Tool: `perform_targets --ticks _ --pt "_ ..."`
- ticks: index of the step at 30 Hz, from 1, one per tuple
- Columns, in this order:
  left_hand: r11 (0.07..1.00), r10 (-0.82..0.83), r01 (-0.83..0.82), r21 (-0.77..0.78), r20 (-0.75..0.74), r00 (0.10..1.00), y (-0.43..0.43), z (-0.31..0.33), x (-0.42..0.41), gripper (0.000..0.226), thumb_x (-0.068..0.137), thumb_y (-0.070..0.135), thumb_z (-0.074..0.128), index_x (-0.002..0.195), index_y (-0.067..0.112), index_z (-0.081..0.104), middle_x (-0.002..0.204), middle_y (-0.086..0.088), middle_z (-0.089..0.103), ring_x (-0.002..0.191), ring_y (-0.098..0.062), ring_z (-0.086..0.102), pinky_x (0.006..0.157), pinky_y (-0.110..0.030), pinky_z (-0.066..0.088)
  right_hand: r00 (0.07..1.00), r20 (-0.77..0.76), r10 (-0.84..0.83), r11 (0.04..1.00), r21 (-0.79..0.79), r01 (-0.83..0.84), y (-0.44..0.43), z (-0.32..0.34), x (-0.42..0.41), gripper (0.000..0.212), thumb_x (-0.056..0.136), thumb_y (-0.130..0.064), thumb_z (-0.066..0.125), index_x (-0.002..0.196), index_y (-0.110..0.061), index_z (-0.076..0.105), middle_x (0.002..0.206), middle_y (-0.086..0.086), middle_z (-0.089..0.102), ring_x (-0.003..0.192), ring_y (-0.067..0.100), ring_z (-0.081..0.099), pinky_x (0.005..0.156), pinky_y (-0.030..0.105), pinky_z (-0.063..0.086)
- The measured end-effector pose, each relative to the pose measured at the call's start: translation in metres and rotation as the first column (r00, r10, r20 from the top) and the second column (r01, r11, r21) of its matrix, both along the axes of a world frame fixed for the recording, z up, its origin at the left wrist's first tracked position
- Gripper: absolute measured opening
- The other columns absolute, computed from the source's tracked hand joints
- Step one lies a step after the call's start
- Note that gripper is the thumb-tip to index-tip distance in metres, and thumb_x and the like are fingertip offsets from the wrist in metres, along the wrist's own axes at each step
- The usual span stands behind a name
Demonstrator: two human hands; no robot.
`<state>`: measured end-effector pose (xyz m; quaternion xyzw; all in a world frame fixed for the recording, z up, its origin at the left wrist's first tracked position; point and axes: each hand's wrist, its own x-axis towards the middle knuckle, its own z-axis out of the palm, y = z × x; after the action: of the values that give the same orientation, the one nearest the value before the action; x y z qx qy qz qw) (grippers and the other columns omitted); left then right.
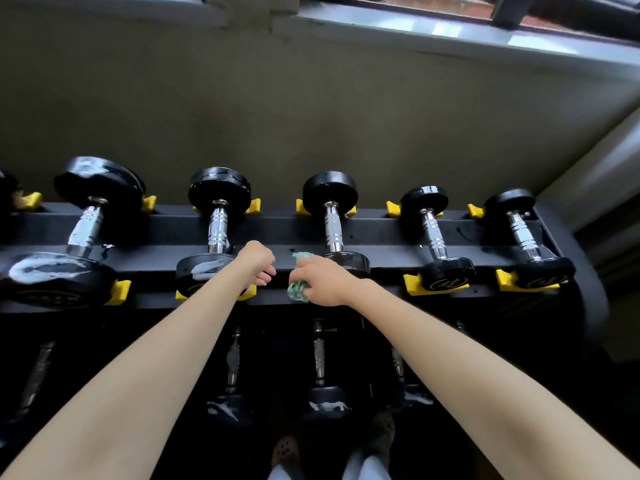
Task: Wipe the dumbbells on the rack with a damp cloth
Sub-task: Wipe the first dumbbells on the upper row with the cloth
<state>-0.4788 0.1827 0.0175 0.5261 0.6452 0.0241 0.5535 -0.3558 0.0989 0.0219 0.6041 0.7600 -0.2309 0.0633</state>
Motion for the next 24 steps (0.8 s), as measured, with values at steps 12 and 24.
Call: perform_targets --ticks 12,24 --pt "0.999 -0.033 0.032 0.008 0.105 0.994 0.005 0.013 0.042 0.032 0.097 0.004 0.029 0.117 -0.005 0.052 0.076 -0.013 0.055 0.064 -0.021 0.05 0.061 -0.029 0.049 0.003 -0.635 -0.773 0.56 -0.68 0.474 -0.037 0.056 0.104 0.025 0.084 -0.006 0.043 0.096 -0.012 0.064 0.083 0.002 0.07 0.074 0.018 0.067 0.064 0.026 0.051" --pt "0.972 -0.215 0.159 0.172 0.385 0.898 0.038 0.015 0.093 0.017 0.088 0.011 0.061 0.102 0.019 0.062 0.102 -0.001 0.063 0.091 -0.009 0.057 0.07 -0.023 0.045 -0.55 -0.55 -0.628 0.458 -0.833 0.311 0.054 0.018 0.136 0.023 0.091 -0.009 0.042 0.104 -0.004 0.061 0.101 0.015 0.069 0.092 0.028 0.065 0.094 0.038 0.048"
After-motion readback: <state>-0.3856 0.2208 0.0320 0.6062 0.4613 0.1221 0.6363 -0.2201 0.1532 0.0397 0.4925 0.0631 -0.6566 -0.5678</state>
